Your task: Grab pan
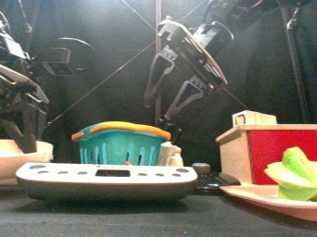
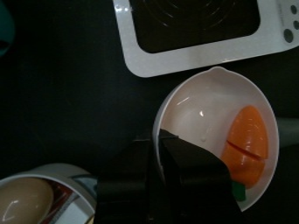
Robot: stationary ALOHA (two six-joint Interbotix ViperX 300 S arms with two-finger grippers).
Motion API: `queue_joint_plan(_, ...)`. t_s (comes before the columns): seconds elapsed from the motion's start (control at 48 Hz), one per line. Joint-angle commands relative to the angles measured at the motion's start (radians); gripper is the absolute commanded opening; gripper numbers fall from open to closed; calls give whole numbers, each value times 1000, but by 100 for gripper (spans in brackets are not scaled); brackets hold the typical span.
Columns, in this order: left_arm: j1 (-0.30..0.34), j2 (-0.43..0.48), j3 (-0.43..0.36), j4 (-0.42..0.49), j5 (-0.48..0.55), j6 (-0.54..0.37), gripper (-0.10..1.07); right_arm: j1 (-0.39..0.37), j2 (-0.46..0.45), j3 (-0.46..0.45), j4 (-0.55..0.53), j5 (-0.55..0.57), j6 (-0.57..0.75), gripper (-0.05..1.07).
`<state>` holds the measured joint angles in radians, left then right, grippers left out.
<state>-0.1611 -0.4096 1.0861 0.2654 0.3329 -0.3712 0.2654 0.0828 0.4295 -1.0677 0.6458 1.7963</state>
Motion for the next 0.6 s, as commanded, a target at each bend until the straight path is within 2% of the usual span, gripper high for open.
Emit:
queue_joint_plan(0.0,0,-46,-2,-15,-6,-2,48,2,-46,-9,-3,0,2,92)
queue_joint_plan(0.188,0,-95,23,-23,-9,-3,48,2,-41,-9,-2,0,2,92)
queue_joint_plan(0.583,0,-98,20,-38,-35,-5,48,-3,-41,-3,23,0,-5,92)
